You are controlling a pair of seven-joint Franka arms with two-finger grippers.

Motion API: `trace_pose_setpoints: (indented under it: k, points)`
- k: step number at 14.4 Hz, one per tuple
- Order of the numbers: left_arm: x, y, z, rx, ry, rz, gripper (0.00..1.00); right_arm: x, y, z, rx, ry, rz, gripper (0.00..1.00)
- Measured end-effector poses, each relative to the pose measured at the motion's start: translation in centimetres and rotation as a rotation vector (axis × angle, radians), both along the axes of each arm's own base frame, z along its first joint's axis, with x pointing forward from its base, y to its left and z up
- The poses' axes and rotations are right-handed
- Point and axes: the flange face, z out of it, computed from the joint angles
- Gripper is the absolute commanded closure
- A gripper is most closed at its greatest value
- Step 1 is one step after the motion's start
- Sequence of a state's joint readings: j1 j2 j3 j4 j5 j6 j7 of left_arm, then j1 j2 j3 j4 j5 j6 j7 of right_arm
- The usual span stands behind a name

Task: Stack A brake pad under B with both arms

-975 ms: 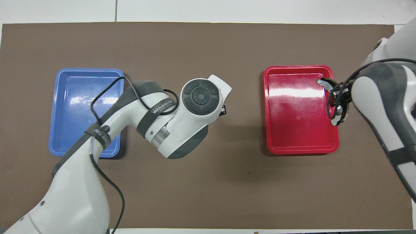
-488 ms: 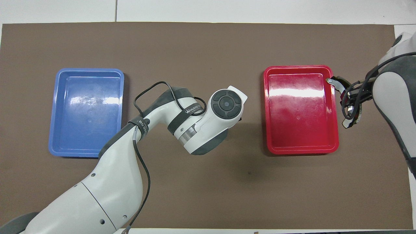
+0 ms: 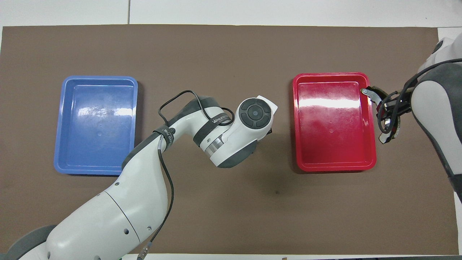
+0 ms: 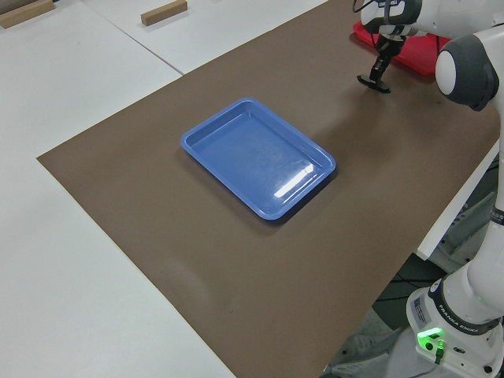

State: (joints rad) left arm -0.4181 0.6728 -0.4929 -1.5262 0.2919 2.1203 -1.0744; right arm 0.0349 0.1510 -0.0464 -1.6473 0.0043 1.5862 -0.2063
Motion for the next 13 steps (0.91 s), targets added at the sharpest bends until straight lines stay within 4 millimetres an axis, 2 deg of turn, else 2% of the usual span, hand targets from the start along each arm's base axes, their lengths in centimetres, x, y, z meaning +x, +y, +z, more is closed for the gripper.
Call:
trace_pose_setpoints:
  k: [2,4,9,13]
  points:
    - [0.2,0.1,0.0,0.0,-0.002,0.003,0.68,0.0,0.0,0.0,0.0,-0.001,0.0,1.0]
    - [0.6,0.2,0.3,-0.002,-0.009,0.011,0.58,0.0,0.0,0.0,0.0,0.0,0.0,1.0]
    - [2.2,0.8,1.7,0.028,-0.063,0.013,0.44,0.0,0.1,-0.1,0.0,0.001,0.002,1.0]
    - [3.1,1.6,1.7,0.076,-0.076,0.014,0.17,0.0,0.2,-0.1,0.0,0.001,0.003,1.0]
